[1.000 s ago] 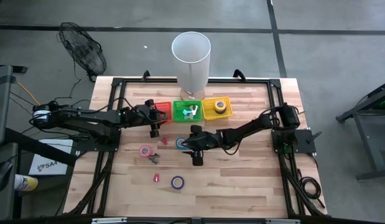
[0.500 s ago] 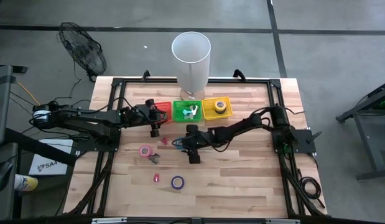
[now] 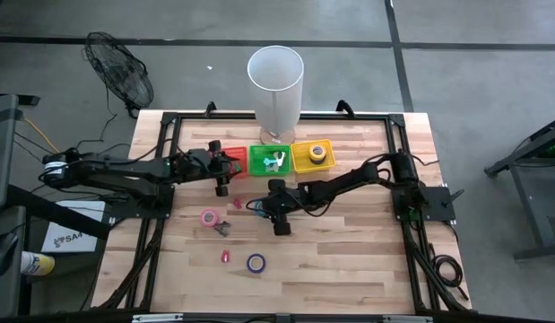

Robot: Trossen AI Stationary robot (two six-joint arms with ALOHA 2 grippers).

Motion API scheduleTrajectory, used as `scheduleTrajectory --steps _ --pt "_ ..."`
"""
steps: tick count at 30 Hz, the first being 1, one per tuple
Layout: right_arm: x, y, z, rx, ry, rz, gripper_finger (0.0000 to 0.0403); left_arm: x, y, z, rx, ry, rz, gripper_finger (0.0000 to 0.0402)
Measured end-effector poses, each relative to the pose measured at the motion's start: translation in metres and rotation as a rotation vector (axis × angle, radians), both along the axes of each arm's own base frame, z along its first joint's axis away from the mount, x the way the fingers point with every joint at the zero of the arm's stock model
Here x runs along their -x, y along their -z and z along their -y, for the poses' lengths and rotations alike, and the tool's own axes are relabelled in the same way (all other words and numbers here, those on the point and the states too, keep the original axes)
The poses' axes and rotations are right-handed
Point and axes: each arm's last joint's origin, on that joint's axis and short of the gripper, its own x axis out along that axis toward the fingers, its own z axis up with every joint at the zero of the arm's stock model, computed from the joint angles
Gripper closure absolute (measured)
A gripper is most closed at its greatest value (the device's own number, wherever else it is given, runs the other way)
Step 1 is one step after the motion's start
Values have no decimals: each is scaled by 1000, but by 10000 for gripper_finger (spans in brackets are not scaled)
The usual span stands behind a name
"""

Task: Pick and place Stapler, Stapler remover, tape
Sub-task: Put the light blue tape into the yellow bin

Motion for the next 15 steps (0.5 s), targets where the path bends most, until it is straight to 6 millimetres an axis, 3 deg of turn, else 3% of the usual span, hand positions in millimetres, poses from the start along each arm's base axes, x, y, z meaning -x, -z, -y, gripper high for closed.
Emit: scheduleTrajectory --steps 15 --pt "9 7 -12 117 -83 -99 296 13 -24 6 19 118 143 218"
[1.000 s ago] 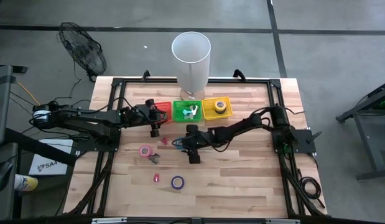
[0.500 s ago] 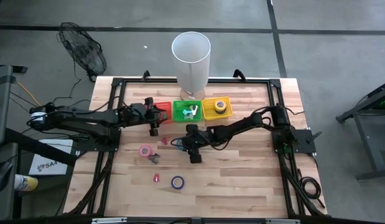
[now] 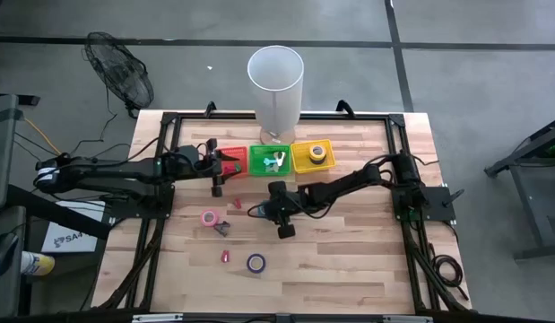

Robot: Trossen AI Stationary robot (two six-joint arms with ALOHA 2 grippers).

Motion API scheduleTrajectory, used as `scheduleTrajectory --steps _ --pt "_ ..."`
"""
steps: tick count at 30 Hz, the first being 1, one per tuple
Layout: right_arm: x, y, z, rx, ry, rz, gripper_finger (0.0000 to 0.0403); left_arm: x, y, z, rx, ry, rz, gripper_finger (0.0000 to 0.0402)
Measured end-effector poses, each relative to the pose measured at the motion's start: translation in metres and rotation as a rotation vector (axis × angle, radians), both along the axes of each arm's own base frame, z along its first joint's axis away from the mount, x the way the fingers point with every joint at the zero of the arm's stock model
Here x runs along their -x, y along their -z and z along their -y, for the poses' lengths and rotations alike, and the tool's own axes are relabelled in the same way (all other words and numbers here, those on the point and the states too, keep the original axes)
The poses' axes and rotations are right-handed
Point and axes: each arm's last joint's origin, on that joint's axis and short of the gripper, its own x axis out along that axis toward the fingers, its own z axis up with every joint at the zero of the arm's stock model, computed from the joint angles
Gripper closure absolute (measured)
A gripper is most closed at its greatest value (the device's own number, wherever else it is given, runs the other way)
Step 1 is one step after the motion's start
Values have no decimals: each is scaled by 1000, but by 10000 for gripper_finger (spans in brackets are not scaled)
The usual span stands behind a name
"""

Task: Pick and place Stapler, Stapler remover, tape
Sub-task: Put the light blue tape into the yellow bin

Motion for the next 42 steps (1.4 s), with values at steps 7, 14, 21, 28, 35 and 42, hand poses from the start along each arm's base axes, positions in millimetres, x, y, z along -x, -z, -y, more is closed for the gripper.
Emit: scheduleTrajectory --steps 7,14,21,28,35,42 --pt "2 -2 -9 45 14 7 363 0 -1 3 27 91 13 218" --pt "11 -20 -19 75 100 12 372 0 -1 5 50 172 16 218" --pt "33 -53 -11 200 364 -17 372 0 -1 6 45 181 15 218" --pt "60 -88 13 194 636 -52 372 0 -1 5 42 178 15 218" --pt "73 -107 48 123 830 -41 372 0 -1 5 41 175 15 218" --pt "74 -100 85 44 864 -82 372 0 -1 5 44 175 14 218"
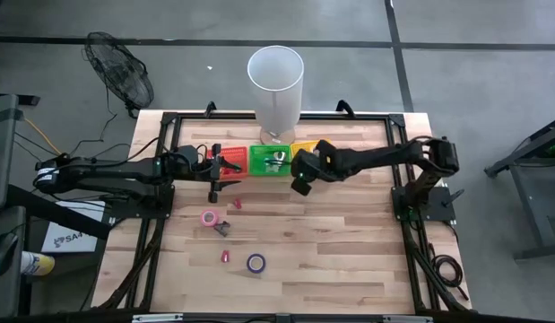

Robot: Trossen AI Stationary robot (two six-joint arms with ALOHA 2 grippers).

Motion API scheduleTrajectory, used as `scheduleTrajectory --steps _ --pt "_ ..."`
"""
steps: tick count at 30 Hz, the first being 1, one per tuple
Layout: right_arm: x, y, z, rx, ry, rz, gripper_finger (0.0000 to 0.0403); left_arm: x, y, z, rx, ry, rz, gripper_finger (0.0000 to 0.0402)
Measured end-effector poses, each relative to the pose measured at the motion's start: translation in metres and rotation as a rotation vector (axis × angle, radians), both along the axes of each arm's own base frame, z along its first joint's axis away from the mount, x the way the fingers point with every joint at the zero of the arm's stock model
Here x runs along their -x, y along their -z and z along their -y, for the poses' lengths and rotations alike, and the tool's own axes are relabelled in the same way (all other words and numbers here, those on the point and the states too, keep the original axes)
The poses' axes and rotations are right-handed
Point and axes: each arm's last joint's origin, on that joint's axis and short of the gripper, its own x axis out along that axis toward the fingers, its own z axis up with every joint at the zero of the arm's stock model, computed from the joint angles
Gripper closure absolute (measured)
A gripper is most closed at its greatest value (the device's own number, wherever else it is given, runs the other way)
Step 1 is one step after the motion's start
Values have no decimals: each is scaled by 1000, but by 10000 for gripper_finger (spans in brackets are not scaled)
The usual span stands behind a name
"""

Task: Pick and place Stapler, Stapler remover, tape
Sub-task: Put the light blue tape into the yellow bin

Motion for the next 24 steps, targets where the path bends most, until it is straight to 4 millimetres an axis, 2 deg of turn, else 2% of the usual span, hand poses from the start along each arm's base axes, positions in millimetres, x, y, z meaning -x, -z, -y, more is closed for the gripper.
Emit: scheduleTrajectory --steps 5,18,24 --pt "1 3 14 10 -7 -10 372 0 0 0 1 0 0 218" --pt "1 1 51 -212 29 130 372 0 0 0 1 0 0 218" --pt "4 2 59 -271 46 150 372 0 0 0 1 1 -1 218"
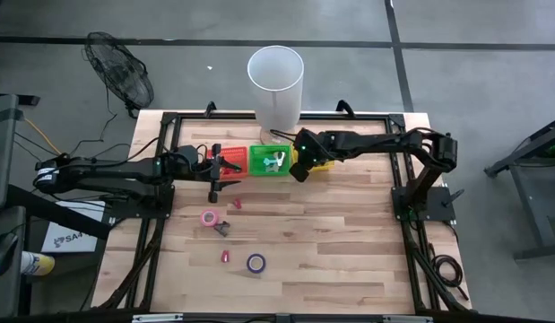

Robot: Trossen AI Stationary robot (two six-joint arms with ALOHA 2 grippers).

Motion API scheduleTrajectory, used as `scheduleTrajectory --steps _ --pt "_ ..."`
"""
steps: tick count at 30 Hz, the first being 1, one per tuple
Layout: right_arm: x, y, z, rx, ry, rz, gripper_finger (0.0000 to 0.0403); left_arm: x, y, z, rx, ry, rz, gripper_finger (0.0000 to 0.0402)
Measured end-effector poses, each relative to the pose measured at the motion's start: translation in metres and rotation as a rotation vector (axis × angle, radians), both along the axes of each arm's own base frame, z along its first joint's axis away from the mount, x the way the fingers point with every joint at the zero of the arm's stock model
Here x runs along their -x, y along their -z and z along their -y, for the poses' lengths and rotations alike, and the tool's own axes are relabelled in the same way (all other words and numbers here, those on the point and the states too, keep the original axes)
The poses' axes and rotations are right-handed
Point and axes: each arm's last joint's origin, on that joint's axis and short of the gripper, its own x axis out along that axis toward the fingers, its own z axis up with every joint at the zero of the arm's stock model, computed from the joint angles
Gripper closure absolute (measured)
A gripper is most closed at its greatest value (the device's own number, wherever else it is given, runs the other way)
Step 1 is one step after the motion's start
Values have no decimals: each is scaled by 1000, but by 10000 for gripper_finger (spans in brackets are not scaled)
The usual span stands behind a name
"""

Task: Pick and place Stapler, Stapler remover, tape
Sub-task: Put the light blue tape into the yellow bin

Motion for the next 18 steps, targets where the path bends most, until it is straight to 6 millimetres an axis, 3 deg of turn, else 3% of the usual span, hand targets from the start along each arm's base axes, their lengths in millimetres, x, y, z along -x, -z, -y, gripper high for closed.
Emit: scheduleTrajectory --steps 9,15,18 --pt "13 33 -1 31 54 13 372 0 0 0 0 0 -1 218" --pt "17 43 -1 64 75 38 371 0 1 0 3 -1 -15 218" --pt "19 46 -1 88 101 19 348 1 2 0 4 -3 -23 218"
